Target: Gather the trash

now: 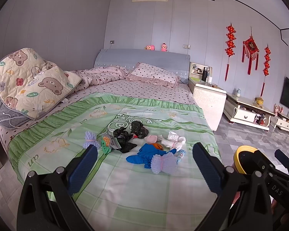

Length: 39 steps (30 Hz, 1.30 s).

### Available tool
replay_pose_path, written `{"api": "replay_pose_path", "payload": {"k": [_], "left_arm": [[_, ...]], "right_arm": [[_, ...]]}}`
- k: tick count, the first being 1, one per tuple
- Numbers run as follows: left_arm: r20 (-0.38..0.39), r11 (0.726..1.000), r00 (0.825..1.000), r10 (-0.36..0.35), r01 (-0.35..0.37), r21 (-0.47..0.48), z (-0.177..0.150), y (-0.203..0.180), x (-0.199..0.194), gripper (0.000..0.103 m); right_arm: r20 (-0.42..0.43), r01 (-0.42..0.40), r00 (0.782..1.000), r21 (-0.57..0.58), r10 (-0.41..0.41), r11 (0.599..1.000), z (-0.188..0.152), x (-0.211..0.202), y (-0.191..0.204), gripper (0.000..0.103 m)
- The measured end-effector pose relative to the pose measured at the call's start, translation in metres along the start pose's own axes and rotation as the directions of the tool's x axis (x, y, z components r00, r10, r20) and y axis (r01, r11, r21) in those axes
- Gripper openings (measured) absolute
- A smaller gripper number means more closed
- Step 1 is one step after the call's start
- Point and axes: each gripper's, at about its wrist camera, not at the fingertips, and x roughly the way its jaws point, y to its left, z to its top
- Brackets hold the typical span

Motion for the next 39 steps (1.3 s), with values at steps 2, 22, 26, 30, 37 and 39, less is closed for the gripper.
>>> {"api": "replay_pose_path", "payload": {"k": [2, 22, 26, 30, 37, 39], "left_arm": [[0.001, 1.0, 1.0, 0.0, 0.0, -0.001, -0.0003, 0.0001, -0.0001, 0.096], [-0.004, 1.0, 1.0, -0.001, 0.001, -0.003, -0.0026, 0.0005, 0.0012, 0.096], [-0.006, 1.0, 1.0, -0.002, 0.002, -0.003, -0.0046, 0.0004, 0.0024, 0.096], [-0.008, 1.0, 1.0, -0.002, 0.002, -0.003, -0.0074, 0.0006, 0.0035, 0.096], [-0.009, 1.0, 1.0, -0.003, 0.003, -0.003, -0.0076, 0.0008, 0.004, 0.095], [-0.009, 1.0, 1.0, -0.002, 0.002, -0.002, -0.0082, 0.0009, 0.0042, 0.096]], "right_arm": [[0.0, 0.0, 1.0, 0.0, 0.0, 1.0, -0.0002, 0.0007, 0.0006, 0.095], [-0.014, -0.004, 1.0, -0.001, 0.004, 1.0, -0.0024, 0.0019, -0.0014, 0.095], [-0.015, -0.004, 1.0, -0.001, 0.004, 1.0, -0.003, 0.0023, -0.001, 0.095], [-0.017, -0.005, 1.0, -0.001, 0.005, 1.0, -0.0036, 0.003, -0.0013, 0.095], [-0.018, -0.005, 1.0, -0.001, 0.005, 1.0, -0.0046, 0.0038, -0.0014, 0.095], [-0.019, -0.005, 1.0, -0.001, 0.005, 1.0, -0.0045, 0.0039, -0.0012, 0.095]]}}
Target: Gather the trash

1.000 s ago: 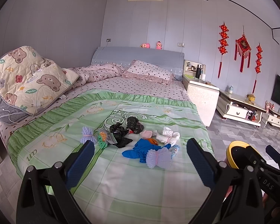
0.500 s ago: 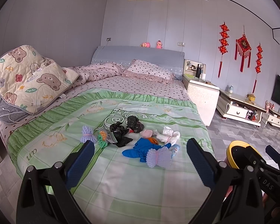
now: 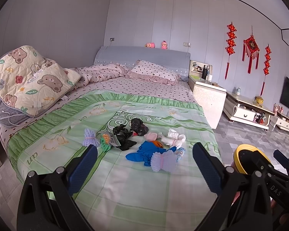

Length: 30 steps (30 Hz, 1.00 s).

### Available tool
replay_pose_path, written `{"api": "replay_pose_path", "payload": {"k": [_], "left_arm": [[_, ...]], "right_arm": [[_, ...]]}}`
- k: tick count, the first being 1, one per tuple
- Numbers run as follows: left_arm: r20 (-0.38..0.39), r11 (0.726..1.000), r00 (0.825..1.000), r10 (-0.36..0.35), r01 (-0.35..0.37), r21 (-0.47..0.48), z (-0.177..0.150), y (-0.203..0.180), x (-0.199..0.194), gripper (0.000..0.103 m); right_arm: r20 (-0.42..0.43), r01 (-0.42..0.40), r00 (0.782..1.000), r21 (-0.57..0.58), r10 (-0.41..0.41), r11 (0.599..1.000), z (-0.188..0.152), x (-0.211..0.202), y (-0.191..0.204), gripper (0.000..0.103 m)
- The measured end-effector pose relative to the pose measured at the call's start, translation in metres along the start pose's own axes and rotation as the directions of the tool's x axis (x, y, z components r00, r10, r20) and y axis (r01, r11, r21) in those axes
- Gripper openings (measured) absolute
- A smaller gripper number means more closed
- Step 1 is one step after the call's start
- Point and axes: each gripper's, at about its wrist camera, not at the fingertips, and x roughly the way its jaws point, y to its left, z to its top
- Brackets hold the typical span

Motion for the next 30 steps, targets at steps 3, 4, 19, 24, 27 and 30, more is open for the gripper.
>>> {"api": "replay_pose_path", "payload": {"k": [3, 4, 19, 24, 27, 30], "left_arm": [[-0.002, 1.0, 1.0, -0.002, 0.002, -0.002, 0.0, 0.0, 0.0, 0.095], [-0.002, 1.0, 1.0, -0.001, 0.001, -0.001, 0.0, 0.0, 0.0, 0.095], [-0.006, 1.0, 1.0, -0.001, 0.001, -0.003, -0.002, 0.001, 0.002, 0.095], [-0.008, 1.0, 1.0, -0.001, 0.001, -0.003, -0.004, 0.001, 0.002, 0.096], [-0.008, 1.0, 1.0, 0.0, 0.0, -0.002, -0.004, 0.001, 0.002, 0.096], [-0.016, 1.0, 1.0, 0.003, -0.003, -0.005, -0.015, 0.001, 0.006, 0.096]], "right_arm": [[-0.001, 0.0, 1.0, 0.0, 0.0, 1.0, 0.0, 0.0, 0.0, 0.095], [-0.001, 0.0, 1.0, 0.0, 0.0, 1.0, -0.001, 0.0, 0.0, 0.095], [-0.005, -0.001, 1.0, -0.001, 0.001, 1.0, -0.003, 0.001, -0.001, 0.095], [-0.014, -0.003, 1.0, 0.0, 0.003, 1.0, -0.006, 0.005, -0.003, 0.095], [-0.02, -0.004, 1.0, -0.001, 0.004, 1.0, -0.008, 0.006, -0.005, 0.095], [-0.027, -0.005, 1.0, -0.004, 0.004, 1.0, -0.007, 0.007, -0.005, 0.095]]}}
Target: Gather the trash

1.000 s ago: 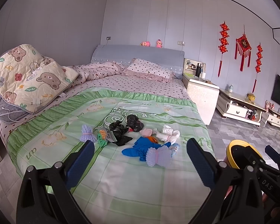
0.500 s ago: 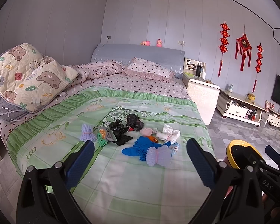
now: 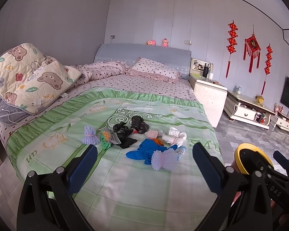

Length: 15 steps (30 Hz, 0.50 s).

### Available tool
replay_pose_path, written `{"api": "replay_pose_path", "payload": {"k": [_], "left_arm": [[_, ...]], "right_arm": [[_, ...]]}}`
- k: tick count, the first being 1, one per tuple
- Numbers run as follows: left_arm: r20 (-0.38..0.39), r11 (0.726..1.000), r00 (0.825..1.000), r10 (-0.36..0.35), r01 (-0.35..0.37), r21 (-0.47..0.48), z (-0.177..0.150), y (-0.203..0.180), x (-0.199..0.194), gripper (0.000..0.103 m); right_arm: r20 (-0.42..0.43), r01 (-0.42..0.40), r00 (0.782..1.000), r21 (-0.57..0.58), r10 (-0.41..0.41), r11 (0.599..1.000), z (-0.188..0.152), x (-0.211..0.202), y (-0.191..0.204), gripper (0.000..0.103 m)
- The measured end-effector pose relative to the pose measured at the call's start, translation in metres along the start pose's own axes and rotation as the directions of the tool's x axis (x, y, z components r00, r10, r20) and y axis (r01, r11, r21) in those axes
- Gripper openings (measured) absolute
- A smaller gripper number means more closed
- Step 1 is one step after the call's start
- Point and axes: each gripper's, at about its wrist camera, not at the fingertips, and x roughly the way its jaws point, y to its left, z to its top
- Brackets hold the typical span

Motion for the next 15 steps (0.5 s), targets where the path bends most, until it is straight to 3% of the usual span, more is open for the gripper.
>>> {"api": "replay_pose_path", "payload": {"k": [6, 15], "left_arm": [[-0.015, 1.0, 1.0, 0.013, -0.013, -0.002, -0.008, -0.003, 0.004, 0.095], [-0.051, 0.998, 0.997, 0.053, -0.054, -0.013, 0.008, 0.006, 0.018, 0.096]], "right_arm": [[-0.02, -0.004, 1.0, 0.0, 0.004, 1.0, 0.006, 0.006, 0.002, 0.095], [-0.087, -0.033, 0.996, -0.018, 0.031, 0.999, 0.017, 0.032, 0.004, 0.095]]}}
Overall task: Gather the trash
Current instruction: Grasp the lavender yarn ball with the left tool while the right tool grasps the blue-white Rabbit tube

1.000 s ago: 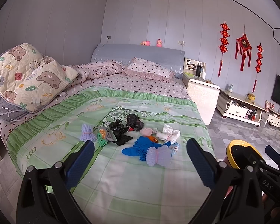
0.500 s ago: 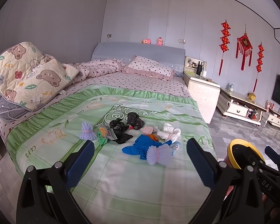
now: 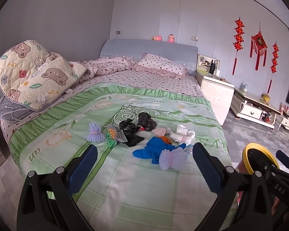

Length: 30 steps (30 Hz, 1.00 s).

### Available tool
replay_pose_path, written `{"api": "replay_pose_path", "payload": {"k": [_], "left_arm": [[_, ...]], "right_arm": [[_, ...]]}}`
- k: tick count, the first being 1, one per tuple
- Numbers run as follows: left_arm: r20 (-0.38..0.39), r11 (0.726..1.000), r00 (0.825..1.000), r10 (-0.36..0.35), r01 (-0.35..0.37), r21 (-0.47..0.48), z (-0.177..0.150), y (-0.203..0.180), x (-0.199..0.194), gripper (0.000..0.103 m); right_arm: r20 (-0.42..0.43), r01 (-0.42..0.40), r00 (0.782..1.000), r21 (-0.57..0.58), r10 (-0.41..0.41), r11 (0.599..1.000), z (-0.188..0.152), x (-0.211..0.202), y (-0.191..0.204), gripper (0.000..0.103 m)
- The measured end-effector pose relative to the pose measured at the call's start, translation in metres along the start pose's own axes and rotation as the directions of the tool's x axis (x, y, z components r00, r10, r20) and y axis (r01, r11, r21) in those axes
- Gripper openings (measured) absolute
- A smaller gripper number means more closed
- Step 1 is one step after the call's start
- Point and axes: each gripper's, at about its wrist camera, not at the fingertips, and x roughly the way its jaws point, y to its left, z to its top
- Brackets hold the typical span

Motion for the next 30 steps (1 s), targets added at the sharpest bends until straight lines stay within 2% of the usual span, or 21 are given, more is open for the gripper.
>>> {"api": "replay_pose_path", "payload": {"k": [12, 20, 27, 30], "left_arm": [[-0.073, 0.994, 0.992, 0.106, -0.108, -0.024, 0.016, 0.028, 0.043, 0.096], [-0.126, 0.987, 0.98, 0.154, -0.159, -0.028, 0.028, 0.05, 0.082, 0.096], [-0.206, 0.98, 0.963, 0.173, -0.189, -0.061, 0.036, 0.077, 0.124, 0.096], [-0.247, 0.974, 0.949, 0.195, -0.217, -0.064, 0.039, 0.092, 0.147, 0.096]], "right_arm": [[-0.108, -0.07, 0.992, -0.054, 0.064, 0.996, 0.018, 0.058, 0.014, 0.095], [-0.224, -0.117, 0.969, -0.042, 0.105, 0.992, 0.024, 0.114, 0.025, 0.095], [-0.287, -0.126, 0.953, -0.071, 0.101, 0.989, 0.023, 0.155, 0.037, 0.095], [-0.314, -0.131, 0.944, -0.077, 0.1, 0.988, 0.021, 0.172, 0.041, 0.095]]}}
